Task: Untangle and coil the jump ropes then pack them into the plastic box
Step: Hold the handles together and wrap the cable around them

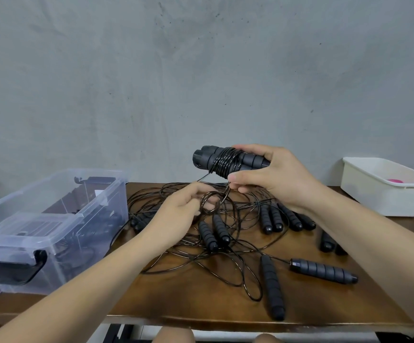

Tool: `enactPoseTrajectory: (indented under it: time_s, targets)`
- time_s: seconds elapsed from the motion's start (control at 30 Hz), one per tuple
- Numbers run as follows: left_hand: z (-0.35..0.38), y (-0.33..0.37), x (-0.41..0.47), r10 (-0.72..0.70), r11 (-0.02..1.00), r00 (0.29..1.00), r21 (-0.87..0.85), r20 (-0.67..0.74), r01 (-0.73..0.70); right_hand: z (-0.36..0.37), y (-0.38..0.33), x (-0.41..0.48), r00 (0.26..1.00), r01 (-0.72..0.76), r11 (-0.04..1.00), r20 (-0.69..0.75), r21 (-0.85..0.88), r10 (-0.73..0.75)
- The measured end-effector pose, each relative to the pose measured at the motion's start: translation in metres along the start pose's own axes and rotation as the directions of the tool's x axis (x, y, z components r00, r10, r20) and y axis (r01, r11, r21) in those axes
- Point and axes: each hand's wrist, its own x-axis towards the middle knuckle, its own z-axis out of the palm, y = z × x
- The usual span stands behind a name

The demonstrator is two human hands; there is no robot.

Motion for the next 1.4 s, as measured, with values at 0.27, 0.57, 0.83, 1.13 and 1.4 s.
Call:
enactPoseTrajectory:
  time_s: [0.27,0.57,0.83,1.13,1.4]
  targets:
    - [0.02,-0.017,-0.003,0.018,0.999,0.992,-0.047,0.121,-0.012,0.007,-0.003,0.002,0.999,0.032,0.992,-0.012,0.124,-0.031]
    - [0.036,-0.023,-0.003,-0.033,0.955,0.998,-0.292,0.049,0.046,0.009,0.004,0.004,0.996,0.07,0.988,-0.071,0.136,-0.06]
    - [0.02,-0.049,-0.014,0.038,0.997,0.995,0.068,-0.089,-0.032,-0.006,0.008,0.003,0.984,0.103,0.99,-0.157,0.101,-0.087]
    - [-0.018,-0.082,-0.004,0.104,0.962,0.985,0.265,-0.134,-0.065,-0.009,0.009,0.004,0.955,0.16,0.984,-0.264,0.084,-0.133]
    - [-0.048,-0.106,-0.003,0.042,0.951,0.986,0.308,-0.161,0.01,-0.025,0.006,0.011,0.912,0.163,0.986,-0.388,0.042,-0.134]
